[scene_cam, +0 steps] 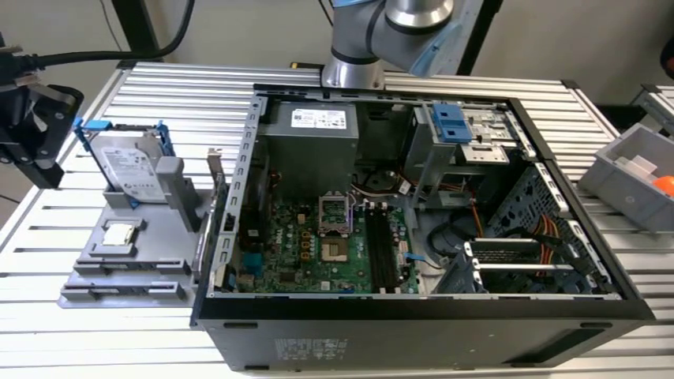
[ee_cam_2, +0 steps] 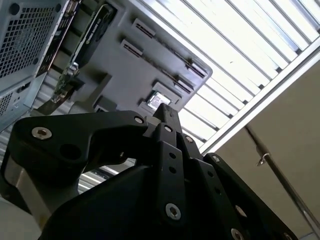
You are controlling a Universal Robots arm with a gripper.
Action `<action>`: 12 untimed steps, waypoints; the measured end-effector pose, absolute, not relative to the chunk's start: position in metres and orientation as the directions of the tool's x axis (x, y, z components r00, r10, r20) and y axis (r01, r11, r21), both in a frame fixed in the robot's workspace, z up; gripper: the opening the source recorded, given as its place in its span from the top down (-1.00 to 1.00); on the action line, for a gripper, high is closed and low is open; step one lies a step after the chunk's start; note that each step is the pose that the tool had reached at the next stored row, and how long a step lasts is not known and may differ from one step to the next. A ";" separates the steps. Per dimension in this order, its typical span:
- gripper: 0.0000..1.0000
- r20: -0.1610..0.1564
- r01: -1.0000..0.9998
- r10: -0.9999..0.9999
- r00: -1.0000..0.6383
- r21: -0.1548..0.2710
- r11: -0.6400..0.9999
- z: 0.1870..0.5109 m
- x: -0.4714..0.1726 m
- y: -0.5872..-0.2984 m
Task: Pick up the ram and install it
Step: 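Pick up the ram and move it above insertion slot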
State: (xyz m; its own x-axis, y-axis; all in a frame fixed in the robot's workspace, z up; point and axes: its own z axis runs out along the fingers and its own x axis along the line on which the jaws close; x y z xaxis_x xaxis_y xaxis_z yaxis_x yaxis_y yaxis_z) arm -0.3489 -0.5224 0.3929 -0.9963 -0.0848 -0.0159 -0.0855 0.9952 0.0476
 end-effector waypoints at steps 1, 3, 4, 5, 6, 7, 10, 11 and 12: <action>1.00 -0.016 -0.090 -0.090 -0.996 0.047 0.995 0.393 -0.349 -0.522; 1.00 -0.016 -0.101 -0.100 -0.995 0.047 0.994 0.393 -0.349 -0.522; 1.00 -0.016 -0.106 -0.106 -0.994 0.047 0.993 0.393 -0.349 -0.522; 1.00 -0.016 -0.112 -0.112 -0.994 0.046 0.993 0.393 -0.349 -0.522; 1.00 -0.016 -0.118 -0.118 -0.993 0.046 0.992 0.393 -0.349 -0.522; 1.00 -0.016 -0.124 -0.123 -0.992 0.045 0.991 0.393 -0.349 -0.522; 1.00 -0.015 -0.142 -0.142 -0.990 0.042 0.989 0.393 -0.349 -0.522; 1.00 -0.015 -0.149 -0.148 -0.989 0.041 0.988 0.393 -0.349 -0.522; 1.00 -0.015 -0.155 -0.155 -0.988 0.040 0.987 0.393 -0.349 -0.522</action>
State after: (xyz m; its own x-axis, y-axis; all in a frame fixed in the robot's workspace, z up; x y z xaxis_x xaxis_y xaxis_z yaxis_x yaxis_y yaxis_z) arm -0.3488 -0.5218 0.3928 -0.9878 -0.1549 -0.0150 -0.1553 0.9870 0.0402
